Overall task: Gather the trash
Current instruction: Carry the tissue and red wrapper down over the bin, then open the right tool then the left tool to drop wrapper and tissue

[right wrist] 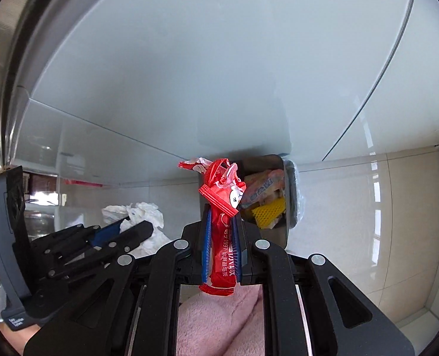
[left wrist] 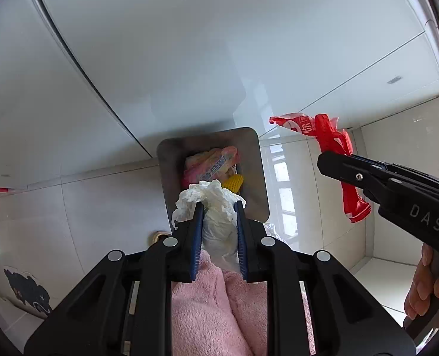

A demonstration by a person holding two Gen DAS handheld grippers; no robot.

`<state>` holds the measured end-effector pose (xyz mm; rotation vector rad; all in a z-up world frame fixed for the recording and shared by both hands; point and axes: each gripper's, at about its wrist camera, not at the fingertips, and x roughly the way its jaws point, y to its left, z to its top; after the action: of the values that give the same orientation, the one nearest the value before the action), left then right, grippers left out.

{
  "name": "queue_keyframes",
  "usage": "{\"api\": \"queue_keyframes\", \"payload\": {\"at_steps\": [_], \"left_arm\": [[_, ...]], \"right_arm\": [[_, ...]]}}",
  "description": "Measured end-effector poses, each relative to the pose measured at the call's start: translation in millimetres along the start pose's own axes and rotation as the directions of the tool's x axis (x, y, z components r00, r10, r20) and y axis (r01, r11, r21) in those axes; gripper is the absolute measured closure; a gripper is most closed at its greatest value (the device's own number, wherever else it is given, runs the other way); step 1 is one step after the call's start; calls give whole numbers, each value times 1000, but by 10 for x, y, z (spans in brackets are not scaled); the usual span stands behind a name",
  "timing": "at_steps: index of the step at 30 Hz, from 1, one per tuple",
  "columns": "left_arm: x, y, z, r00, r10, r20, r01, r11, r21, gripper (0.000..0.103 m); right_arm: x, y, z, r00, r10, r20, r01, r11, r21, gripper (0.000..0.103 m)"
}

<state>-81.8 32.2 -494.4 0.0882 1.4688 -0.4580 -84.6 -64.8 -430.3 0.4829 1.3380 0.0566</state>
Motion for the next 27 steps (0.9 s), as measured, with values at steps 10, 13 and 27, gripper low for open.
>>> {"api": "queue_keyframes", "payload": {"at_steps": [10, 13, 27], "left_arm": [[446, 108, 50, 997, -17, -73, 15, 999, -29, 84], [473, 102, 74, 996, -22, -82, 19, 999, -36, 84], [375, 124, 133, 997, -33, -68, 29, 998, -59, 69]], "right_arm": [[702, -275, 117, 995, -7, -98, 21, 989, 145, 89], [767, -339, 153, 995, -7, -100, 24, 986, 163, 89], [781, -228, 268, 994, -43, -97, 57, 988, 146, 36]]}}
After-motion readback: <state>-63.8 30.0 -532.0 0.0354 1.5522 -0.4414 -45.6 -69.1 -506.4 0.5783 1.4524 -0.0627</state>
